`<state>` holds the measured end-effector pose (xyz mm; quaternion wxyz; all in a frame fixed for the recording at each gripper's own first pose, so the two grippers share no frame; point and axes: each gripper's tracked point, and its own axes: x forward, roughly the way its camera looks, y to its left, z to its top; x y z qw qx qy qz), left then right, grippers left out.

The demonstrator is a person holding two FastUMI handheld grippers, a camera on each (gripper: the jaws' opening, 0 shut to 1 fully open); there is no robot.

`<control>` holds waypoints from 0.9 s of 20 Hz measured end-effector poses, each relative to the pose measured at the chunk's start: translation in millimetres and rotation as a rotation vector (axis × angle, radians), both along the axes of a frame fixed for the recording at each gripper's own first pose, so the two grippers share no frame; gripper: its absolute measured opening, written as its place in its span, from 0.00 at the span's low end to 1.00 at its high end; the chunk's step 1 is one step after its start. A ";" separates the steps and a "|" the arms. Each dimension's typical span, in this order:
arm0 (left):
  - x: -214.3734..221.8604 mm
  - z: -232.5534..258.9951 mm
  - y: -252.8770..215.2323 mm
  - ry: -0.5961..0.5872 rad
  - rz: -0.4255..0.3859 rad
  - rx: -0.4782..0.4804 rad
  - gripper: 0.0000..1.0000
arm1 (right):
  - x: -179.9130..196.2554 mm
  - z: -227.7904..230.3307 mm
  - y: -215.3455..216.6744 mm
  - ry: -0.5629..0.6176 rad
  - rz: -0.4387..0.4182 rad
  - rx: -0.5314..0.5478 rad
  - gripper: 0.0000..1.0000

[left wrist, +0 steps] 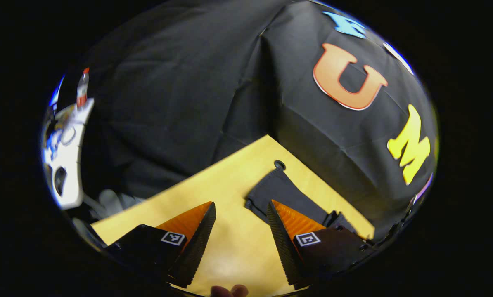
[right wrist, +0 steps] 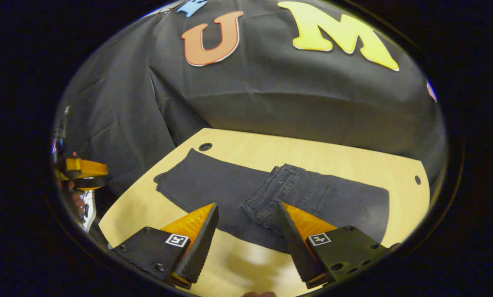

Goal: Grasp the waist and the cuffs of the jeans and fold them to make the two legs overlap; first hold the waist and fold one-third of the jeans toward the cuffs, then hold the cuffs and fold the remaining one-third in the same direction to finish folding.

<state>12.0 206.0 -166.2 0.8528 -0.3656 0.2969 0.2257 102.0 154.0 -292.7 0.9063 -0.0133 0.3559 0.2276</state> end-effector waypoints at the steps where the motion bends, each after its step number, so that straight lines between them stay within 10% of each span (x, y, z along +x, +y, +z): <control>1: 11.6 -4.1 -5.7 -0.011 0.039 -0.102 0.82 | -6.0 9.4 -13.3 -0.016 0.002 -0.007 0.89; 7: 53.7 -62.6 -16.7 0.095 0.171 -0.418 0.82 | -31.8 44.4 -89.4 -0.047 -0.072 -0.035 0.89; 18: 93.3 -112.8 6.1 0.257 0.349 -0.584 0.82 | -55.4 53.8 -169.4 -0.014 -0.196 -0.089 0.93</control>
